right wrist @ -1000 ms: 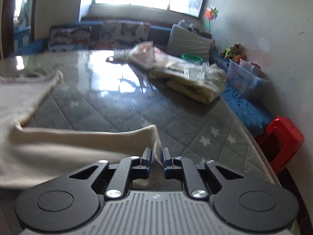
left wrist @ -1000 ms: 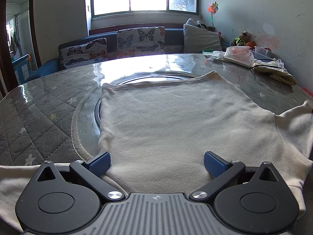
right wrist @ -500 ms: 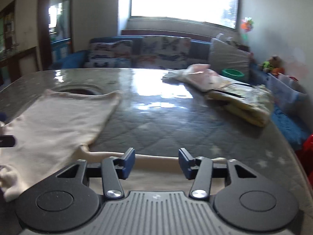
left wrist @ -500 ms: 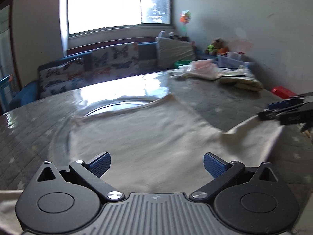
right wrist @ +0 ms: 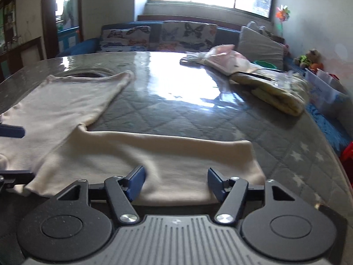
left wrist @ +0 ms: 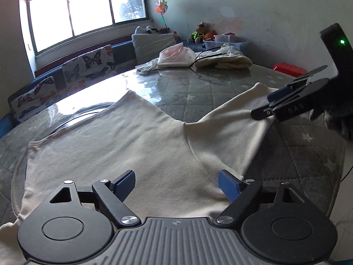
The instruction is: Fold clothes
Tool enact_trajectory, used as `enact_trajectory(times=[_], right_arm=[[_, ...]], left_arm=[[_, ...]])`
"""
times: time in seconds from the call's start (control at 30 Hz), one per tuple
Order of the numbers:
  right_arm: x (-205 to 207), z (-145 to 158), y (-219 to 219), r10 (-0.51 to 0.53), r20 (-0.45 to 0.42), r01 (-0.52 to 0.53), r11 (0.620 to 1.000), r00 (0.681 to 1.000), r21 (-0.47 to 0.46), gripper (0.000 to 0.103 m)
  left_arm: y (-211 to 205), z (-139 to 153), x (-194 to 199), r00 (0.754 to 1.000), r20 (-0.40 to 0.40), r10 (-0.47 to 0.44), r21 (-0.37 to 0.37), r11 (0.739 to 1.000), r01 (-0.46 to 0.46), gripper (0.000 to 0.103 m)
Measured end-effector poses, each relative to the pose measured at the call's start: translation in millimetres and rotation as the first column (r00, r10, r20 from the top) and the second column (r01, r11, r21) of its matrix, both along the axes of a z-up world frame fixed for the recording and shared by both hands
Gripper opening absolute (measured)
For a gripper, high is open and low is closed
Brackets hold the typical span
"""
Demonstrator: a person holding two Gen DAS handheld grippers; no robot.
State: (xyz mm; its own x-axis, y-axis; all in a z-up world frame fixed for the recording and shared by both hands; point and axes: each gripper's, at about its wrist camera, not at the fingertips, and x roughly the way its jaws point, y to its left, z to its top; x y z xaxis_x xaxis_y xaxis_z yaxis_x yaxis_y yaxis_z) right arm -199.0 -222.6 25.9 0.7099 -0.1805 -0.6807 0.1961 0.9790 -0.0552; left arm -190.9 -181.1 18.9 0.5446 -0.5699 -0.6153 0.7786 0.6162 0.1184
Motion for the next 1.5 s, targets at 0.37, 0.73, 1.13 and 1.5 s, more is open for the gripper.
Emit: enact_trajectory(times=[0.37, 0.73, 1.13, 1.5], right_arm=[[-5, 9, -1, -0.039, 0.034, 0.039, 0.999, 0.999, -0.018, 0.069], [10, 26, 57, 0.185, 0.098, -0.185, 0.983, 0.978, -0.002, 0.071], [13, 2, 69, 0.208, 0.038, -0.209, 0.978, 0.977, 0.015, 0.071], [13, -7, 59, 0.190, 0.043, -0.191, 0.981, 0.981, 0.017, 0.084]], left_arm=[[50, 23, 12, 0.989, -0.070, 0.131, -0.103, 0.985, -0.138, 0.088], [220, 48, 61, 0.679, 0.038, 0.733, -0.126, 0.678, -0.724, 0.086], [266, 5, 105, 0.576, -0.031, 0.817, 0.001, 0.577, -0.817, 0.020], [253, -4, 136, 0.578, 0.127, 0.806, 0.090, 0.571, -0.816, 0.003]])
